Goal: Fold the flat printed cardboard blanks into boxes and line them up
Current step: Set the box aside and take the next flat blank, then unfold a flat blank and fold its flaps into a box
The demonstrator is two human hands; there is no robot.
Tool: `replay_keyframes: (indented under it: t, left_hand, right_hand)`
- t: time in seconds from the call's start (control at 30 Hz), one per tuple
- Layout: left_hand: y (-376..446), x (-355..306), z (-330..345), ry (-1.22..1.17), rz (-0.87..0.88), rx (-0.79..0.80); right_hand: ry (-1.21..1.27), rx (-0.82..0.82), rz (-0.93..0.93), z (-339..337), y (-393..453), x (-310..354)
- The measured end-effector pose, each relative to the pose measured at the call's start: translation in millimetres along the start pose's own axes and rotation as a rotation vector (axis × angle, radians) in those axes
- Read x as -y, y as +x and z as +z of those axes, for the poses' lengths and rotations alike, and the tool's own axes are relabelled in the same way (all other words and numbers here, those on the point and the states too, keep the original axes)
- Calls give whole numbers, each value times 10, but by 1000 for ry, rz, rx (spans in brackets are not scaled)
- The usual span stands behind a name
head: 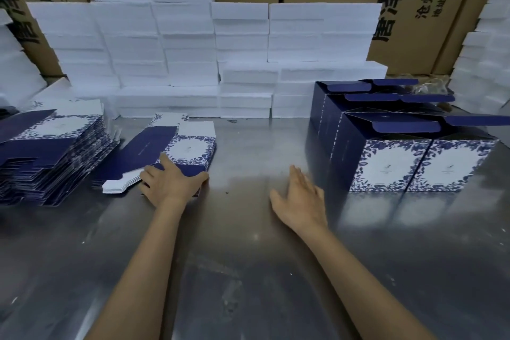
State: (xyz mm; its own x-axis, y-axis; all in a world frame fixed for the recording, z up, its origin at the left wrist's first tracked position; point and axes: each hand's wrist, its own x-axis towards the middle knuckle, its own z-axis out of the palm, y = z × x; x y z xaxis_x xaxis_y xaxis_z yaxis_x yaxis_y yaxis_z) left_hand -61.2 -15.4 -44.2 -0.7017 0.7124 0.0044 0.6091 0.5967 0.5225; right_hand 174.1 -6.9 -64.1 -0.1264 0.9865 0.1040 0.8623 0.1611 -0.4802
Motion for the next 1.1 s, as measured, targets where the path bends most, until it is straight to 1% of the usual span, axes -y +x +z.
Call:
replay_keyframes:
  t: [0.13,0.23,0.3,0.4,0.5,0.57,0.63,0.73,0.77,0.87,0.93,1.0,1.1]
  left_hand:
    - [45,-15,-36,-45,10,-64]
    - [47,9,-67,-99,22,-147]
    - [23,2,-88,-145,42,-235]
    - [-22,-36,-125,-261,85,-421]
    - [-86,-86,-171,-329,167,-583]
    - [-156,-134,-181,-338,226,-644]
    - [-244,-197,-173,-344,273,-679]
    - [-364,-300,-173,-392,328,-715]
    - [-401,-331,-177,-417,348,-729]
    - [-537,-415,-154,-450,428,-743]
    - [-657,-476,-89,-454,479,-687]
    - [-791,-539,6,-425,513,-598]
    - [-997,-623,168,-354,517,-439]
  right_hand:
    - [19,-20,21,0,38,2]
    - [50,-35,14,11,25,-15]
    - [81,-41,15,3,24,-30]
    - [138,-63,17,-11,9,-37]
    - [195,-100,16,-22,-10,-37]
    - [314,-134,23,-33,-14,-33]
    - [582,-152,25,-52,-11,-3]
    - [953,-94,63,-114,-12,87]
    - [1024,-57,76,-129,-20,116]
    - [1138,49,83,-144,-35,159]
    - [1243,130,76,-178,-33,176]
    - [1384,219,64,-222,-2,164]
    - [1517,276,22,-257,57,98]
